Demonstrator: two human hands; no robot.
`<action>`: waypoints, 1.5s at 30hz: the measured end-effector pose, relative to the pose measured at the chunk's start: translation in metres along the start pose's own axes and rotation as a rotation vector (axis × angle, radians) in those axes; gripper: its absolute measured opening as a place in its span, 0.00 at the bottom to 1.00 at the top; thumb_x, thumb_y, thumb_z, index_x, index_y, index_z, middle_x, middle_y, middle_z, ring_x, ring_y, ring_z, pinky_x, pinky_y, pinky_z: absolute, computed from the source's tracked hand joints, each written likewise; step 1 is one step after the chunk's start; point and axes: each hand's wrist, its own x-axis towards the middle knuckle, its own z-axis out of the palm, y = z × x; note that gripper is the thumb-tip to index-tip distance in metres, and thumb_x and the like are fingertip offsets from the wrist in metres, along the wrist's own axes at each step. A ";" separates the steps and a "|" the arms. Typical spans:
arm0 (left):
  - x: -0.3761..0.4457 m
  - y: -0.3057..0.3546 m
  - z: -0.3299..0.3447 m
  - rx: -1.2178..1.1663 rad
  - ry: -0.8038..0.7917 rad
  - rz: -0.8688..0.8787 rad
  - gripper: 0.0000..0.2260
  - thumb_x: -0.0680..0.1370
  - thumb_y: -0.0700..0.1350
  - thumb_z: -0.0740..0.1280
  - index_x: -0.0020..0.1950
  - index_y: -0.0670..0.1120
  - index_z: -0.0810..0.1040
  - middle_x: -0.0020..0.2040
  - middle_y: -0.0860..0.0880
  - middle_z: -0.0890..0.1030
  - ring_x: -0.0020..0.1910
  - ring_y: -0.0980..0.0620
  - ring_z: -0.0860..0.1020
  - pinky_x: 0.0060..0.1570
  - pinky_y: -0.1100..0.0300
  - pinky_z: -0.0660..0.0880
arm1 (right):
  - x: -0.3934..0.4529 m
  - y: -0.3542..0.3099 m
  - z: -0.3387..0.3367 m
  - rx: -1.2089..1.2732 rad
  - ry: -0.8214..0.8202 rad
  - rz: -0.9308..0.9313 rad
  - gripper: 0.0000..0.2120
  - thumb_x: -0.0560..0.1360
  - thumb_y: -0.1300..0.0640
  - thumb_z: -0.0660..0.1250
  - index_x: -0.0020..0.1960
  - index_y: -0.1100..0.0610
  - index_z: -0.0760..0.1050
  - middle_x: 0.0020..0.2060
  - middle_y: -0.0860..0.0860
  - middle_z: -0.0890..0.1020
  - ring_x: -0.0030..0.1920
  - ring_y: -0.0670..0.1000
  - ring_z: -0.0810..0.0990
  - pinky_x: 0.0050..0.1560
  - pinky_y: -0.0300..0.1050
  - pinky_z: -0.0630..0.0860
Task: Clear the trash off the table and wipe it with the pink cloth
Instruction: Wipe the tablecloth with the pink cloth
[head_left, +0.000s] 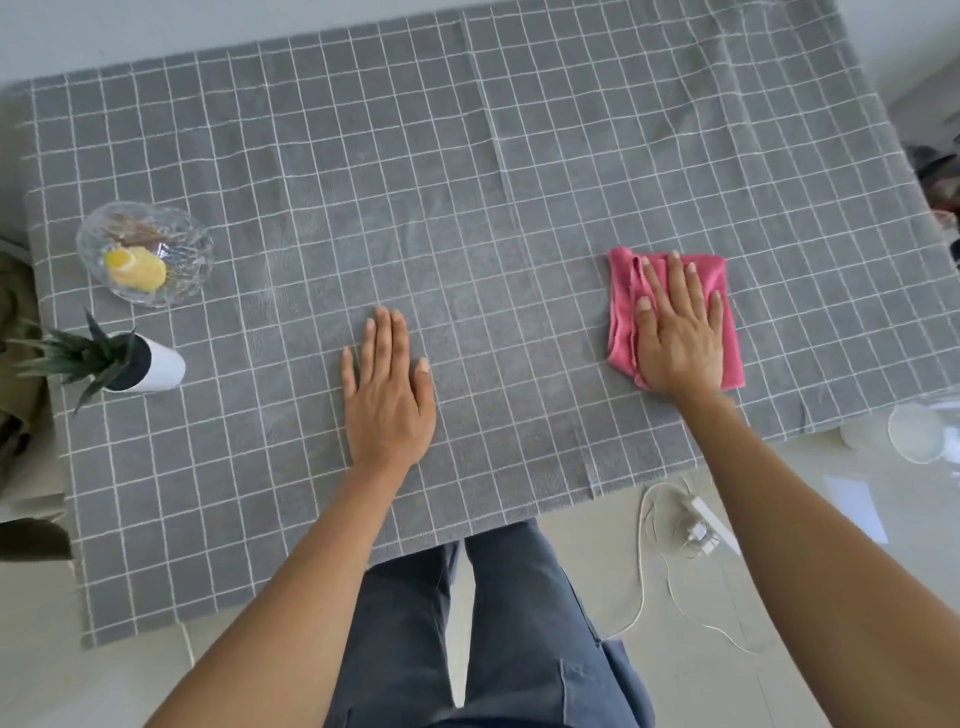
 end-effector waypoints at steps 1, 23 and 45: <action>0.000 0.000 0.000 0.001 0.001 0.002 0.25 0.82 0.52 0.43 0.79 0.46 0.45 0.79 0.49 0.44 0.77 0.55 0.41 0.76 0.50 0.40 | 0.002 0.003 -0.001 -0.008 0.001 0.037 0.25 0.81 0.43 0.39 0.78 0.41 0.45 0.79 0.47 0.48 0.78 0.49 0.43 0.76 0.57 0.40; -0.027 -0.019 -0.013 -0.015 -0.089 0.050 0.25 0.84 0.50 0.44 0.78 0.46 0.41 0.78 0.49 0.39 0.77 0.53 0.39 0.76 0.49 0.40 | -0.065 -0.091 0.027 -0.009 -0.137 -0.325 0.23 0.81 0.40 0.40 0.76 0.36 0.41 0.78 0.43 0.42 0.76 0.45 0.36 0.75 0.55 0.35; -0.035 0.103 0.009 -0.085 -0.121 0.005 0.25 0.83 0.54 0.42 0.77 0.48 0.36 0.76 0.51 0.34 0.76 0.54 0.35 0.75 0.54 0.36 | -0.062 0.012 -0.007 0.002 -0.219 -0.438 0.26 0.81 0.40 0.41 0.77 0.41 0.37 0.77 0.45 0.38 0.76 0.47 0.35 0.73 0.50 0.31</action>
